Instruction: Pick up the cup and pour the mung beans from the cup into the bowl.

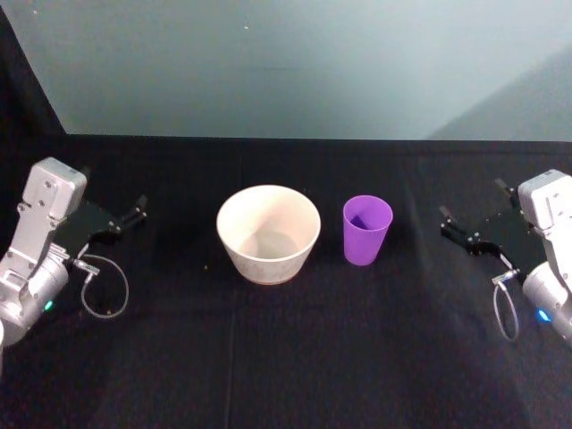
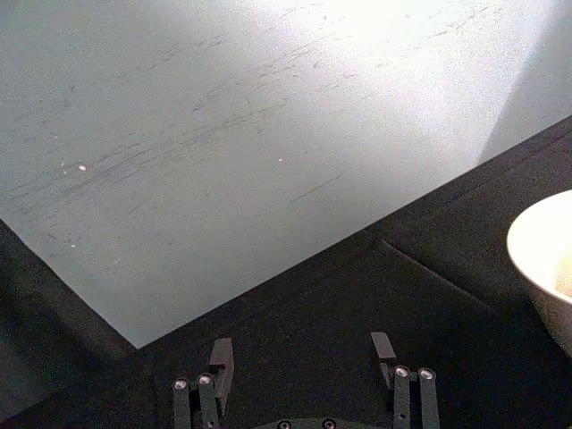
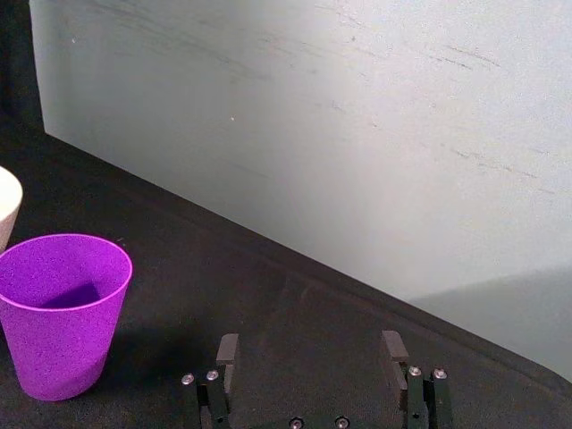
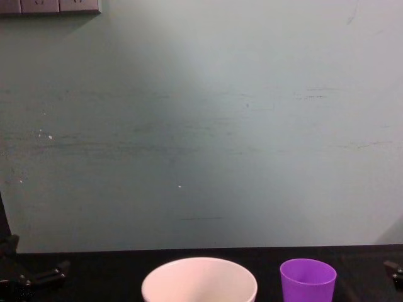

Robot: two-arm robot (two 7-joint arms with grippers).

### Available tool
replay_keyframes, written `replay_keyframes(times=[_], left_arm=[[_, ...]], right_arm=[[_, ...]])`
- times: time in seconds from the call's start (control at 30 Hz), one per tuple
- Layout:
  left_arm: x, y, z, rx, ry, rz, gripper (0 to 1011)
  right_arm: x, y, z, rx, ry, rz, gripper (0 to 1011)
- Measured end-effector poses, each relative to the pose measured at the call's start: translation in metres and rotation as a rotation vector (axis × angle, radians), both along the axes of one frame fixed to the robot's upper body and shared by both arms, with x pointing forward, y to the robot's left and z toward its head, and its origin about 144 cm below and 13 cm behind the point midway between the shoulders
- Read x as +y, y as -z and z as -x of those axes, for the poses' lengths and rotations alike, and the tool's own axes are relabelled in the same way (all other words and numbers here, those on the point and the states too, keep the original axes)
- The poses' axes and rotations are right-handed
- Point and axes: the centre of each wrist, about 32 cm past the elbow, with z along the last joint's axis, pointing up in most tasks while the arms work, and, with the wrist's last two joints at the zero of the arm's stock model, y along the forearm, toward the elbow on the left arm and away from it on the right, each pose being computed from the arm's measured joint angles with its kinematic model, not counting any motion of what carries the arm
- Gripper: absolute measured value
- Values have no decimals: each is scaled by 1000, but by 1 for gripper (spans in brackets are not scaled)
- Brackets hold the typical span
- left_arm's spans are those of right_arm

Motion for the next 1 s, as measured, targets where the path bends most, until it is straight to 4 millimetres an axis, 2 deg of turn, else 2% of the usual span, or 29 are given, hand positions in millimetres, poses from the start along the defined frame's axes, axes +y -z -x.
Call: replay_keyframes(times=[1.0], left_arm=[[0, 0, 0, 0, 0, 0, 1000]], right_arm=[[0, 0, 0, 0, 0, 0, 1003]])
